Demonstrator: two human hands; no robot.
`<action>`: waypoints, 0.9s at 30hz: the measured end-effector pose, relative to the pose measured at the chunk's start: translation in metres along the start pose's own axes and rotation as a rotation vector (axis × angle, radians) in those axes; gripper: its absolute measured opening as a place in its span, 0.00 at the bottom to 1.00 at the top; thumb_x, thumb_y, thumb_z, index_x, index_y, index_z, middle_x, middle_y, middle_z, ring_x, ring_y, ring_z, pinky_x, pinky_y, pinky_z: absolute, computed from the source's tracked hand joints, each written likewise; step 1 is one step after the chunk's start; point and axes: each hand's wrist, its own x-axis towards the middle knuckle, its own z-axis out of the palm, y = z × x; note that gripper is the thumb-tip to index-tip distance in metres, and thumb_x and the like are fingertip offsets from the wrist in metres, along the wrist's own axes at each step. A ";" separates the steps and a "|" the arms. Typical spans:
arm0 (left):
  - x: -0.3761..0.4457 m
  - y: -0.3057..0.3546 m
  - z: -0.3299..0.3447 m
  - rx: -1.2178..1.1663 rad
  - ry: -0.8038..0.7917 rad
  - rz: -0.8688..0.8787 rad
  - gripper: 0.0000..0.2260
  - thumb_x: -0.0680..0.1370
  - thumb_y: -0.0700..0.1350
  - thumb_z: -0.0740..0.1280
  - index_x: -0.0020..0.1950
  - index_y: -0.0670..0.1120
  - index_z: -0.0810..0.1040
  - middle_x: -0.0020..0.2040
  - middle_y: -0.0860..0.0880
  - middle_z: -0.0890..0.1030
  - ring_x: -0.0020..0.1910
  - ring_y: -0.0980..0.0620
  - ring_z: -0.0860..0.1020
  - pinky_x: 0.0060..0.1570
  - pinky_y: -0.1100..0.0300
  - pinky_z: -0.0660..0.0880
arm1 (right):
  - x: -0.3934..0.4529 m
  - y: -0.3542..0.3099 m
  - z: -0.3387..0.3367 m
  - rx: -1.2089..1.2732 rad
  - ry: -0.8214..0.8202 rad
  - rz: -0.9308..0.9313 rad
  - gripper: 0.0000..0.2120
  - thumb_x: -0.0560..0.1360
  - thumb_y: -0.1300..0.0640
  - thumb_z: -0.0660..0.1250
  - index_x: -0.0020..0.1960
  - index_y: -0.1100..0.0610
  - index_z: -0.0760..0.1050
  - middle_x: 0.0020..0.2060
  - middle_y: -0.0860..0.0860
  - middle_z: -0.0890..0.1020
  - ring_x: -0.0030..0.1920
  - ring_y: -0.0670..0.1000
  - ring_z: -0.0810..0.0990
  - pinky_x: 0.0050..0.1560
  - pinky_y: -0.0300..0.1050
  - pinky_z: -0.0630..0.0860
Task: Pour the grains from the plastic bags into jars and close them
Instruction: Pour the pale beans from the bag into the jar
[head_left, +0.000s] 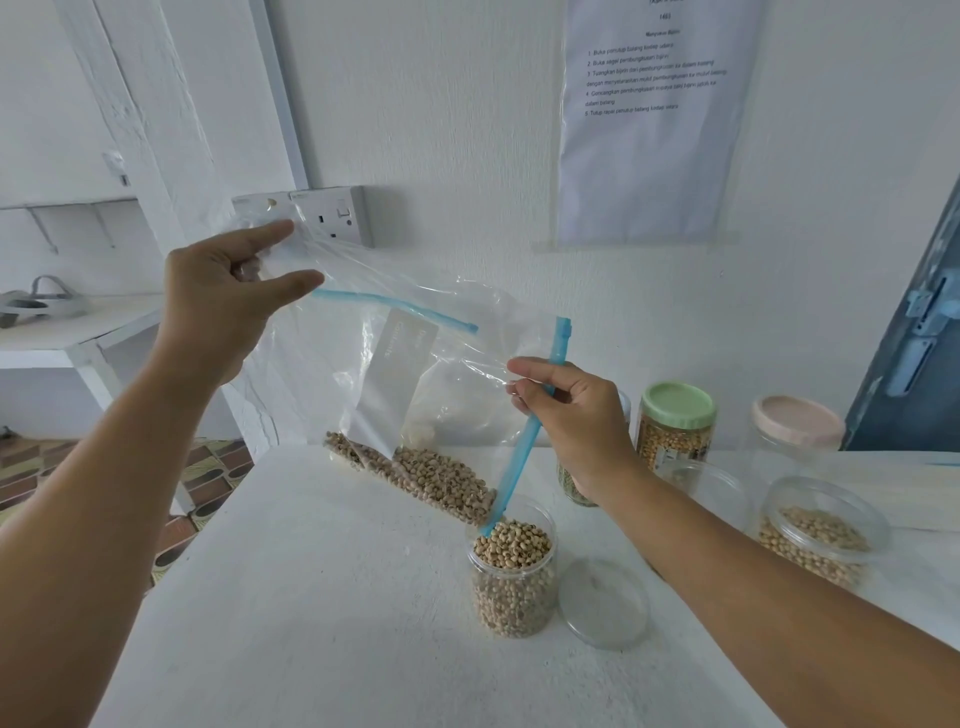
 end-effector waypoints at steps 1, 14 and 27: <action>0.000 0.001 0.000 0.003 0.000 -0.001 0.28 0.70 0.44 0.82 0.69 0.50 0.80 0.34 0.54 0.61 0.29 0.58 0.62 0.52 0.76 0.66 | 0.000 0.000 0.000 0.002 0.001 0.000 0.11 0.79 0.67 0.71 0.55 0.54 0.86 0.57 0.51 0.85 0.55 0.53 0.86 0.62 0.48 0.82; 0.002 0.000 0.000 -0.021 -0.021 -0.001 0.27 0.70 0.46 0.82 0.67 0.53 0.81 0.27 0.60 0.61 0.29 0.58 0.60 0.51 0.70 0.67 | -0.002 -0.002 -0.002 -0.095 -0.014 0.000 0.16 0.73 0.65 0.79 0.55 0.48 0.85 0.58 0.48 0.84 0.54 0.49 0.86 0.61 0.45 0.81; 0.002 0.000 0.001 -0.006 -0.035 0.001 0.27 0.71 0.44 0.81 0.68 0.52 0.80 0.27 0.60 0.62 0.28 0.59 0.62 0.49 0.71 0.66 | -0.004 0.004 -0.003 -0.083 -0.020 0.017 0.16 0.73 0.65 0.78 0.57 0.51 0.85 0.59 0.52 0.85 0.53 0.47 0.86 0.60 0.44 0.81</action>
